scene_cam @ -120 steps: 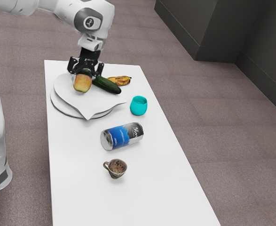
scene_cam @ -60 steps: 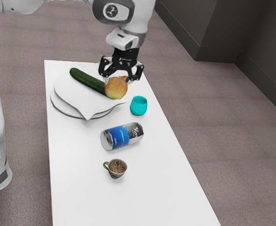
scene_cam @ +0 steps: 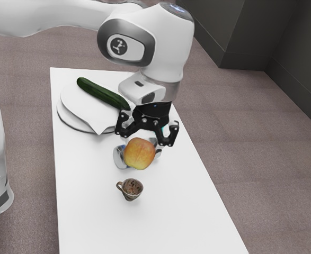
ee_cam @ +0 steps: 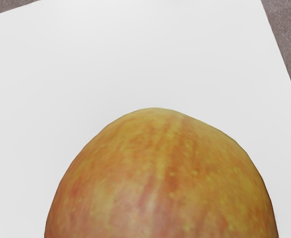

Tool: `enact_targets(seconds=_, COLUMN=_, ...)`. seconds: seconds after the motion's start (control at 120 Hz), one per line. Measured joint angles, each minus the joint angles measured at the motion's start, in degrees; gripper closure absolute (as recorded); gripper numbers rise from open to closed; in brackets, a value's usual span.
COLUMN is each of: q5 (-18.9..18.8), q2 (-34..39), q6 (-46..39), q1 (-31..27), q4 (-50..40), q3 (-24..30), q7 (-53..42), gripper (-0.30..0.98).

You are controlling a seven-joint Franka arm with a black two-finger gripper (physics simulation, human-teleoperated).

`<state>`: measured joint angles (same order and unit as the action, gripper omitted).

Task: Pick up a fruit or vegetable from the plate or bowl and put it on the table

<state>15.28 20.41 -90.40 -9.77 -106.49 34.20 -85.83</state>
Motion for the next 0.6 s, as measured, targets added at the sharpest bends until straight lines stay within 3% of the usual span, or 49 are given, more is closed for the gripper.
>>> enact_targets(seconds=0.158, q5=0.6, q2=-4.2, q6=-4.0, q1=0.1, q4=2.0, q3=4.2, q7=2.4, gripper=0.48)
enact_targets(seconds=0.6, q5=-3.7, q2=-16.6, q6=-14.1, q1=0.0, q4=1.9, q3=4.3, q7=7.4, gripper=0.47)
